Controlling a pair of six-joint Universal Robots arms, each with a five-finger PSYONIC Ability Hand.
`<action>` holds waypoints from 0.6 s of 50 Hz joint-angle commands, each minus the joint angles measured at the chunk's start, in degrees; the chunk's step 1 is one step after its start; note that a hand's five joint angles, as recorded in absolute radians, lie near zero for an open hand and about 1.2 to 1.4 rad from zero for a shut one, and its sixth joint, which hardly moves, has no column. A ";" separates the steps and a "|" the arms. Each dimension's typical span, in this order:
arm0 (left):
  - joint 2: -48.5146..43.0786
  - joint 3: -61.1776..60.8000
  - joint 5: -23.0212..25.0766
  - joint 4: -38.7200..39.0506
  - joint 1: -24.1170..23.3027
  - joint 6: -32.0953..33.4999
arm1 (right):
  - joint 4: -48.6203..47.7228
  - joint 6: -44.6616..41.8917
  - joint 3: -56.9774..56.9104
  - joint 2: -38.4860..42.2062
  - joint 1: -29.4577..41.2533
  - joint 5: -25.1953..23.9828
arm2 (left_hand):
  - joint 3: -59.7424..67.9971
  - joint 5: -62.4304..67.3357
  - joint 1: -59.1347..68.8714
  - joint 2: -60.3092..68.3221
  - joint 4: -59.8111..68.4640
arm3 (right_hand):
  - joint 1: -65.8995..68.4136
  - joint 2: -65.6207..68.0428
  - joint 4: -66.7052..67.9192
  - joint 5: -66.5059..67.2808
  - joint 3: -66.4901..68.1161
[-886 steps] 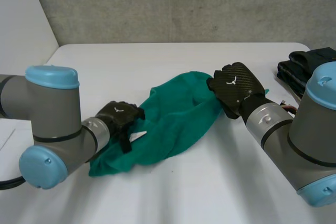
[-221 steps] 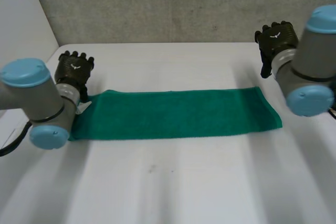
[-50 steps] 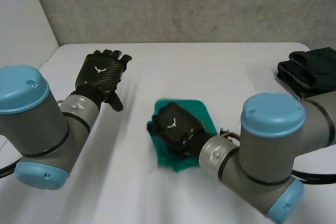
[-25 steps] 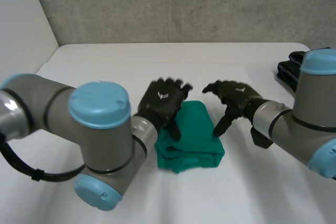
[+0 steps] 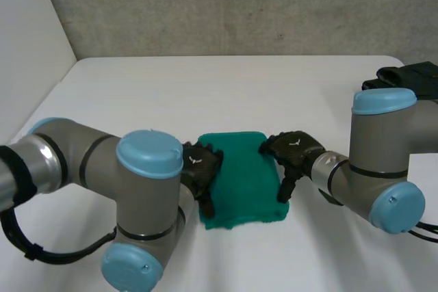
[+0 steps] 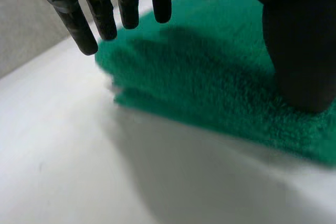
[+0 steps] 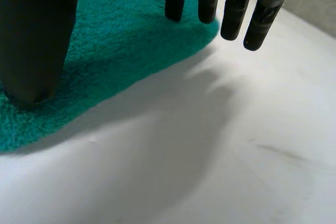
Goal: Fold the laundry.
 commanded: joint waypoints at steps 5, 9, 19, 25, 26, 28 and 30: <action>14.66 3.46 15.33 -0.31 6.31 0.02 | -17.96 0.22 16.93 -19.79 0.32 2.45 | -1.56 -2.36 -0.67 -1.20 -1.33 | -0.30 -2.59 -3.36 -3.80 -2.18; 18.27 4.70 24.03 -3.64 10.10 -0.15 | -22.54 0.31 23.97 -24.63 1.46 2.81 | -0.38 -1.18 0.51 -0.02 -0.15 | -0.30 -2.59 -3.36 -3.80 -2.18; 19.59 9.71 36.18 -13.40 15.46 -0.33 | -27.90 0.22 31.36 -21.13 9.37 3.42 | -0.55 -1.35 0.34 -0.19 -0.32 | -0.30 -2.59 -3.36 -3.80 -2.18; 19.24 10.76 35.91 -13.49 15.38 -0.42 | -33.79 -0.48 31.28 -15.16 11.04 5.53 | -1.06 -1.85 -0.16 -0.69 -0.82 | -0.30 -2.59 -3.36 -3.80 -2.18; 19.15 10.76 35.83 -13.49 15.29 -0.42 | -33.97 -0.48 31.01 -14.54 11.39 5.79 | -1.06 -1.85 -0.16 -0.69 -0.82 | -0.30 -2.59 -3.36 -3.80 -2.18; 19.15 10.76 35.74 -13.49 15.11 -0.42 | -34.58 -0.66 30.75 -13.31 11.92 6.14 | -1.06 -1.85 -0.16 -0.69 -0.82 | -0.30 -2.59 -3.36 -3.80 -2.18; 19.15 10.76 35.82 -13.40 15.03 -0.42 | -35.02 -1.27 30.31 -11.72 12.45 6.41 | -1.06 -1.85 -0.16 -0.69 -0.82 | -0.30 -2.59 -3.36 -3.80 -2.18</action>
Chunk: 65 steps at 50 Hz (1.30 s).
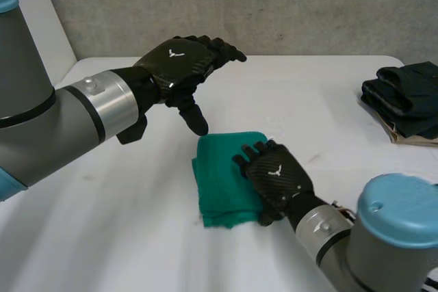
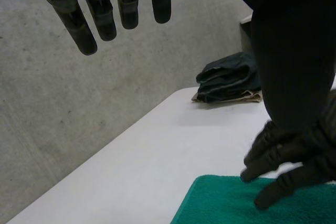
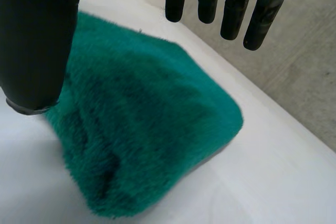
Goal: Fold the laundry.
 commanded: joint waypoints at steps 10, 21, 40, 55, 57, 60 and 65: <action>-0.96 -0.41 -0.75 0.52 -0.66 0.01 | -7.19 -4.60 -3.12 9.34 2.27 3.32 | -1.39 -2.19 -0.50 -1.03 -1.16 | 3.28 1.00 0.23 -0.21 1.42; -1.14 -1.38 -0.75 0.61 -0.66 -0.08 | -8.34 -6.19 -5.32 12.51 2.35 3.32 | -1.39 -2.19 -0.50 -1.03 -1.16 | 15.74 13.46 12.70 12.25 13.88; -1.05 -2.70 -0.75 0.70 -0.49 -0.25 | -7.72 -5.83 -12.88 15.94 2.44 3.76 | -1.39 -2.19 -0.50 -1.03 -1.16 | 18.61 16.33 15.57 15.12 16.75; -0.88 -3.58 -0.66 0.78 -0.22 -0.34 | -7.46 -5.48 -18.41 18.14 2.00 4.11 | -1.39 -2.19 -0.50 -1.03 -1.16 | 69.69 67.41 66.64 66.20 67.83; -0.88 -3.58 -0.66 0.87 -0.14 -0.34 | -6.33 -5.83 -19.12 18.14 1.65 4.03 | -1.39 -2.19 -0.50 -1.03 -1.16 | 69.69 67.41 66.64 66.20 67.83; -0.88 -3.58 -0.75 0.96 -0.14 -0.34 | -2.99 -5.92 -19.56 17.79 -1.23 3.33 | -1.22 -2.02 -0.33 -0.86 -1.00 | 69.69 67.41 66.64 66.20 67.83; -0.88 -4.28 -0.66 1.05 0.04 -0.25 | 0.71 -6.62 -19.56 16.91 -8.62 2.10 | -1.22 -2.02 -0.33 -0.86 -1.00 | 69.69 67.41 66.64 66.20 67.83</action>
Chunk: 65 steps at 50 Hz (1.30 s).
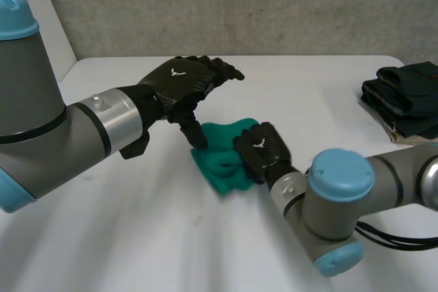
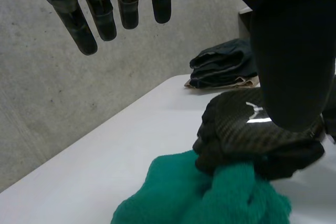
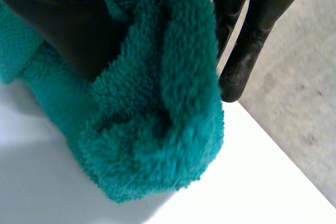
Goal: Fold the laundry.
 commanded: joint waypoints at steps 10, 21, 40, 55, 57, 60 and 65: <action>-0.09 -1.34 0.01 0.50 0.89 0.08 | 8.13 -11.60 -1.32 -3.38 -24.84 -12.26 | -1.22 -2.02 -0.33 -0.86 -0.99 | 27.03 13.23 12.06 15.53 13.57; -0.27 -2.22 -0.08 0.94 0.89 0.08 | 13.75 -17.24 -17.91 2.16 -30.39 -17.98 | -1.22 -2.02 -0.33 -0.86 -0.99 | 27.03 13.23 12.06 15.53 13.57; 0.17 -2.83 -0.16 1.29 0.89 -0.01 | 17.80 -0.89 -70.67 16.75 -40.32 -12.00 | -1.06 -1.85 -0.16 -0.69 -0.82 | 27.03 13.23 12.06 15.53 13.57; -0.44 -6.17 -0.16 4.28 0.72 -0.54 | 17.36 -8.53 -45.36 17.54 -53.41 -27.29 | -1.06 -1.85 -0.16 -0.69 -0.82 | 27.03 13.23 12.06 15.53 13.57; -0.44 -6.08 -0.16 4.28 0.54 -0.54 | 17.80 -10.37 -42.47 17.37 -54.64 -31.05 | -1.06 -1.85 -0.16 -0.69 -0.82 | 27.03 13.23 12.06 15.53 13.57; -0.44 -5.91 -0.16 4.37 0.45 -0.63 | 17.98 -11.17 -40.09 16.67 -55.53 -34.15 | -0.89 -1.69 0.00 -0.53 -0.65 | 27.03 13.23 12.06 15.53 13.57; -0.27 -5.64 -0.16 4.36 0.28 -0.72 | 17.98 -10.82 -37.71 13.24 -56.05 -35.38 | -1.06 -1.85 -0.16 -0.69 -0.82 | 21.43 7.63 6.45 9.93 7.96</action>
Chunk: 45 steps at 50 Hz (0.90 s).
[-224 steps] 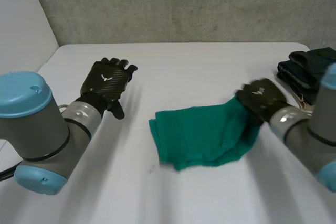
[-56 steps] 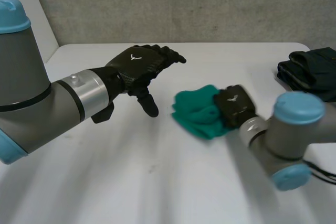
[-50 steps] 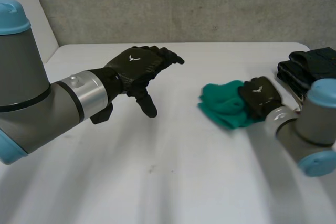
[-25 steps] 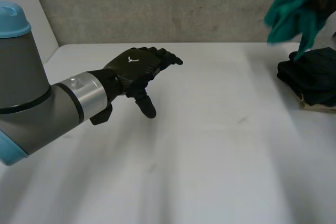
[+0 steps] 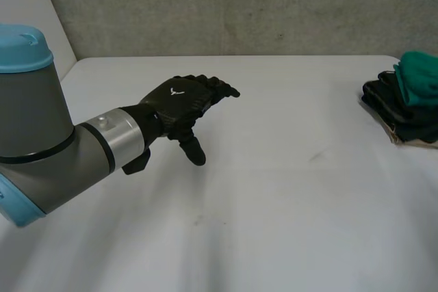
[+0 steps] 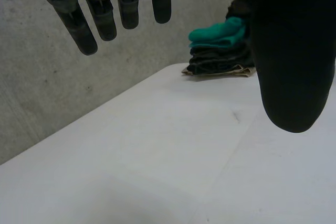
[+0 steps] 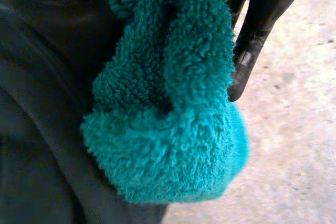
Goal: Fold the laundry.
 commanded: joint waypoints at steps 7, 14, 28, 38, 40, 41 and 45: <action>0.70 0.57 -0.09 -0.01 -0.38 -0.11 | 0.30 0.16 6.14 -11.34 -0.78 -0.96 | -0.89 -1.68 0.00 -0.53 -0.65 | -43.60 -56.77 -58.32 -56.15 -57.75; 1.83 0.48 -0.18 -0.10 -0.29 -0.37 | 0.21 5.15 6.84 -20.55 4.30 5.97 | -0.89 -1.68 0.00 -0.53 -0.65 | -43.60 -56.77 -58.32 -56.15 -57.75; 10.01 -0.31 -10.09 1.48 4.89 -5.56 | 4.42 25.56 18.43 -39.46 22.50 24.35 | -1.22 -2.02 -0.33 -0.86 -0.99 | -43.60 -56.77 -58.32 -56.15 -57.75; 13.44 -4.52 -23.82 3.24 9.55 -8.02 | 5.22 27.41 32.15 -43.34 38.14 36.92 | -1.94 -2.74 -1.05 -1.58 -1.71 | -43.60 -56.77 -58.32 -56.15 -57.75; 13.53 -5.31 -23.73 3.24 9.55 -8.02 | 5.13 27.32 33.03 -43.34 39.38 38.50 | -1.94 -2.74 -1.05 -1.58 -1.71 | -43.60 -56.77 -58.32 -56.15 -57.75; 13.62 -6.10 -23.38 3.41 9.55 -8.11 | 4.78 27.32 33.47 -43.34 40.17 39.90 | -1.94 -2.74 -1.05 -1.58 -1.71 | -43.60 -56.77 -58.32 -56.15 -57.75; 13.97 -6.81 -22.77 3.85 9.82 -8.46 | 4.08 27.32 34.35 -43.25 40.35 41.93 | -1.94 -2.74 -1.05 -1.58 -1.71 | -43.60 -56.77 -58.32 -56.15 -57.75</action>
